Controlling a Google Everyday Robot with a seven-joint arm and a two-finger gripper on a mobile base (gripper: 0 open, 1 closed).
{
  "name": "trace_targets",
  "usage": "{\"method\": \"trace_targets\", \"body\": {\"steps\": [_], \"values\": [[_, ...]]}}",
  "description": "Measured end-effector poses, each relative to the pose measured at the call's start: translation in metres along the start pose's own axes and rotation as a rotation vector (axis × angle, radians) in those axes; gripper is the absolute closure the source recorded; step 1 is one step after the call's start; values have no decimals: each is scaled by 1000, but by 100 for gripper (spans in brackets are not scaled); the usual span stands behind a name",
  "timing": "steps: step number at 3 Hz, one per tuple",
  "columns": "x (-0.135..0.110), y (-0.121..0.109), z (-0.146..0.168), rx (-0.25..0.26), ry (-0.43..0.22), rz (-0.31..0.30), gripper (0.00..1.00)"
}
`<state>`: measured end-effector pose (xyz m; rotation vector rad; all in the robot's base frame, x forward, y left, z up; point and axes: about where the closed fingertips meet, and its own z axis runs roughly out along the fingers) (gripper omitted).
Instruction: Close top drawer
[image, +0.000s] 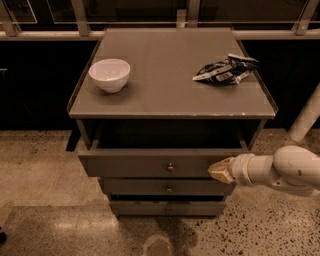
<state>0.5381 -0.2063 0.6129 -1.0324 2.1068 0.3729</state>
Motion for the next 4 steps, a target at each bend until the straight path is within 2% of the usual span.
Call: {"method": "trace_targets", "body": {"steps": [2, 4], "values": [[-22, -42, 16, 47, -78, -24, 100], [-19, -42, 20, 38, -65, -13, 100]]}}
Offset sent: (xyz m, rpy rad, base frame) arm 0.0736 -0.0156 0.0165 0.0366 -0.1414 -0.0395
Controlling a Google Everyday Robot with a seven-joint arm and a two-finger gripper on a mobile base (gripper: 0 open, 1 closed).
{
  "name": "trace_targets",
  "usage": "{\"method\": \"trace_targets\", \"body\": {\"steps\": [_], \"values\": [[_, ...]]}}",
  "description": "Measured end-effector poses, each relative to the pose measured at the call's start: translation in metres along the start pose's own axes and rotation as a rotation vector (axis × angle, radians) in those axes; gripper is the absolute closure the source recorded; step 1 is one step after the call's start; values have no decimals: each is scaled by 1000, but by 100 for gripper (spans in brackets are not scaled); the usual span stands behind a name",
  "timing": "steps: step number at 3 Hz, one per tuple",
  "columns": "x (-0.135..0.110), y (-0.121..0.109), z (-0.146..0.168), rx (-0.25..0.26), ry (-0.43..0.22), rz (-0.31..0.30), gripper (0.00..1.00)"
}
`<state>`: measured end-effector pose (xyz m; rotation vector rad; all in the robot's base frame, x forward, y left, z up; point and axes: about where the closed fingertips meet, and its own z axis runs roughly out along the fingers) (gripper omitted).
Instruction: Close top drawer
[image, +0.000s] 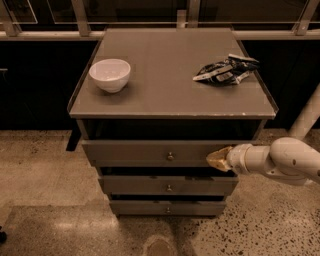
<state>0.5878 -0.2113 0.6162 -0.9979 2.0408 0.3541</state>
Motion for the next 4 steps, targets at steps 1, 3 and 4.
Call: {"method": "trace_targets", "body": {"steps": [1, 3, 4], "values": [[0, 2, -1, 0, 0, 0, 100], [30, 34, -21, -4, 70, 112, 81], [29, 33, -21, -3, 69, 111, 58]]}}
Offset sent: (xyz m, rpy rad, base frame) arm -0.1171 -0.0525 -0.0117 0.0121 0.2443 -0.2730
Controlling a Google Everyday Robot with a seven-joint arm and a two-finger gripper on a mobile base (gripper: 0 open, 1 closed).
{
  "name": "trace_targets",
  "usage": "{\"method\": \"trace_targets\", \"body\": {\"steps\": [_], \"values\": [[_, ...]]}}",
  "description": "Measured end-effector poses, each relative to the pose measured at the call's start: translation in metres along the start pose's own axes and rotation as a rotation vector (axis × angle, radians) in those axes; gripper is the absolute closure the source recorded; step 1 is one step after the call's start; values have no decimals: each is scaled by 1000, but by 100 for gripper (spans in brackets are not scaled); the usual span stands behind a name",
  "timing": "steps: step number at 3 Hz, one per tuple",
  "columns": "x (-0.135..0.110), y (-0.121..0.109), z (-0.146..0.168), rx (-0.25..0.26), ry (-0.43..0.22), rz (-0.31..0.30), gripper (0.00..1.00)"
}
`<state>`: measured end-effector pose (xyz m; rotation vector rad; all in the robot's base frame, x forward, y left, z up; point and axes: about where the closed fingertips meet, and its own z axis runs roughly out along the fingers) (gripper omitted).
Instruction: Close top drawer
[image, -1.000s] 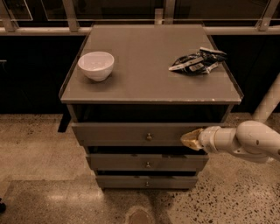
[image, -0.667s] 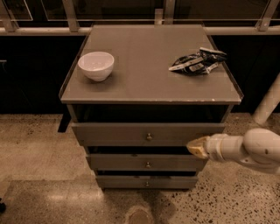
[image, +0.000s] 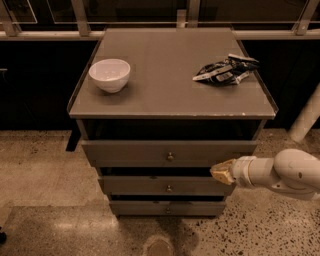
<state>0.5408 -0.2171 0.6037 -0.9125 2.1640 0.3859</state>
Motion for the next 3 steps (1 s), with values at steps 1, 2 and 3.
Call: {"method": "trace_targets", "body": {"steps": [1, 2, 3], "values": [[0, 0, 0, 0, 0, 0, 35], [0, 0, 0, 0, 0, 0, 11], [0, 0, 0, 0, 0, 0, 0]]}}
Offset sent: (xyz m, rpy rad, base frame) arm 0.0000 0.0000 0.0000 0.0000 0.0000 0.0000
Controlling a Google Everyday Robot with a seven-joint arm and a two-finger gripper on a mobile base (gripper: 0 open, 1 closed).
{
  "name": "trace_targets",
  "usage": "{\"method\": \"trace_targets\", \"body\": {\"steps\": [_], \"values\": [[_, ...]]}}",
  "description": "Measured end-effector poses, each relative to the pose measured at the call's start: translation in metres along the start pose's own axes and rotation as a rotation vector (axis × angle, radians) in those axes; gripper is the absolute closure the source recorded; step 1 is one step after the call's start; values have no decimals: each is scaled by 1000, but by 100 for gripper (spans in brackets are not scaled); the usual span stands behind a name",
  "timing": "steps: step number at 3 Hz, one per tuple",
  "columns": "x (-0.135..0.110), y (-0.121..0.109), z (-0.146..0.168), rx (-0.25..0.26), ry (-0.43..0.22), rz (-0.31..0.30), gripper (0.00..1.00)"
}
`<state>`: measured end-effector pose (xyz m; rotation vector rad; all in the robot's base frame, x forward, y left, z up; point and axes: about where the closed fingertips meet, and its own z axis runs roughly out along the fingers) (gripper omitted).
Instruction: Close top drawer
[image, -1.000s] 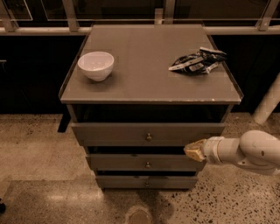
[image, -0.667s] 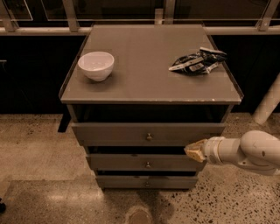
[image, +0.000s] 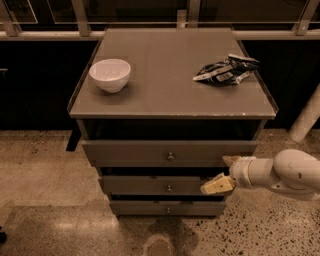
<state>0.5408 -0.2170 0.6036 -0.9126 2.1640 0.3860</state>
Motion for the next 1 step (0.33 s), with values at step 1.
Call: {"method": "trace_targets", "body": {"steps": [1], "values": [[0, 0, 0, 0, 0, 0, 0]]}}
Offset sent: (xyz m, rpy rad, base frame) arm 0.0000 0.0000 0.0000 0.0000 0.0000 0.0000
